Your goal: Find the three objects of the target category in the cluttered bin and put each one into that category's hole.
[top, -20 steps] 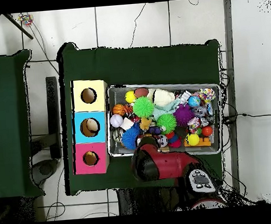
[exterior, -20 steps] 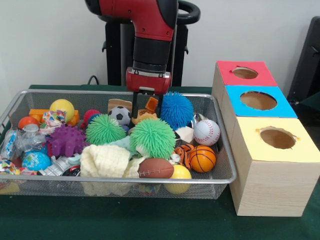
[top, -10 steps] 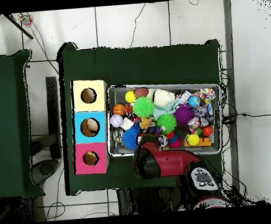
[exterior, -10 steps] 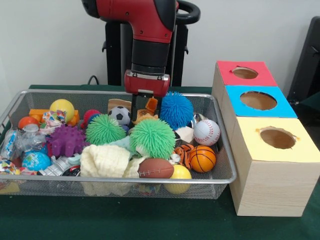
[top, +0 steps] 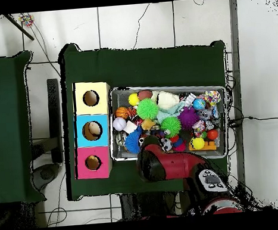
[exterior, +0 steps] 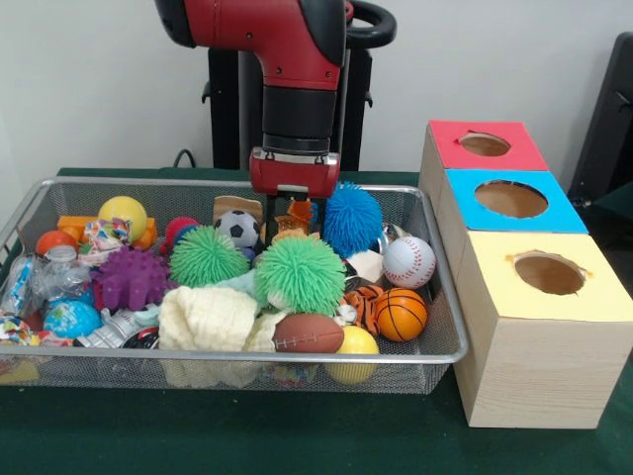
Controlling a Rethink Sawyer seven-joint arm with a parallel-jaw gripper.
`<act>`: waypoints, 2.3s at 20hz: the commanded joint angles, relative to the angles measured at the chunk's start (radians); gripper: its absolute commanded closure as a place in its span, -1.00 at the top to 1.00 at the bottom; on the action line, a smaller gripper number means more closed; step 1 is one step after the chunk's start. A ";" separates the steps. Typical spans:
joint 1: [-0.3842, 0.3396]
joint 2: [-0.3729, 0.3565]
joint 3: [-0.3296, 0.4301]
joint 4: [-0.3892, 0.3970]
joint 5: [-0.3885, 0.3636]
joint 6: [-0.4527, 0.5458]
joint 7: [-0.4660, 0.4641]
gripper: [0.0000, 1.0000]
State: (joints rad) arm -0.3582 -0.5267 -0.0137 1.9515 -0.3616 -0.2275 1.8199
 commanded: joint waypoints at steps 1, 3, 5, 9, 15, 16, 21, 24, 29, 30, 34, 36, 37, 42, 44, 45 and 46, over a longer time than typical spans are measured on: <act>-0.043 0.031 0.131 -0.081 -0.052 -0.132 0.152 1.00; -0.054 0.032 0.146 -0.080 -0.061 -0.142 0.155 1.00; -0.055 0.029 0.148 -0.080 -0.060 -0.142 0.155 1.00; -0.060 0.028 0.153 -0.081 -0.065 -0.141 0.149 -1.00; -0.040 -0.033 0.118 -0.042 -0.029 -0.115 0.158 -1.00; -0.037 -0.050 0.116 -0.031 -0.031 -0.111 0.158 -1.00; -0.050 -0.102 0.136 0.002 -0.039 -0.080 0.161 -1.00; -0.051 -0.164 0.140 0.042 -0.033 -0.040 0.164 -1.00; -0.067 -0.262 0.164 0.102 -0.030 0.013 0.170 -1.00; -0.070 -0.284 0.170 0.116 -0.028 0.025 0.171 -1.00; -0.087 -0.337 0.203 0.153 -0.018 0.062 0.173 -1.00; -0.090 -0.356 0.215 0.168 -0.011 0.071 0.177 -1.00; -0.093 -0.372 0.224 0.176 -0.005 0.080 0.179 -1.00; -0.075 -0.409 0.221 0.205 0.019 0.087 0.188 -1.00; -0.063 -0.400 0.207 0.198 0.022 0.070 0.188 -1.00; -0.058 -0.390 0.200 0.193 0.022 0.061 0.186 -1.00; -0.054 -0.384 0.193 0.188 0.022 0.054 0.184 -1.00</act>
State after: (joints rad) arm -0.4206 -0.8979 0.1094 2.1030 -0.3842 -0.2507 1.8199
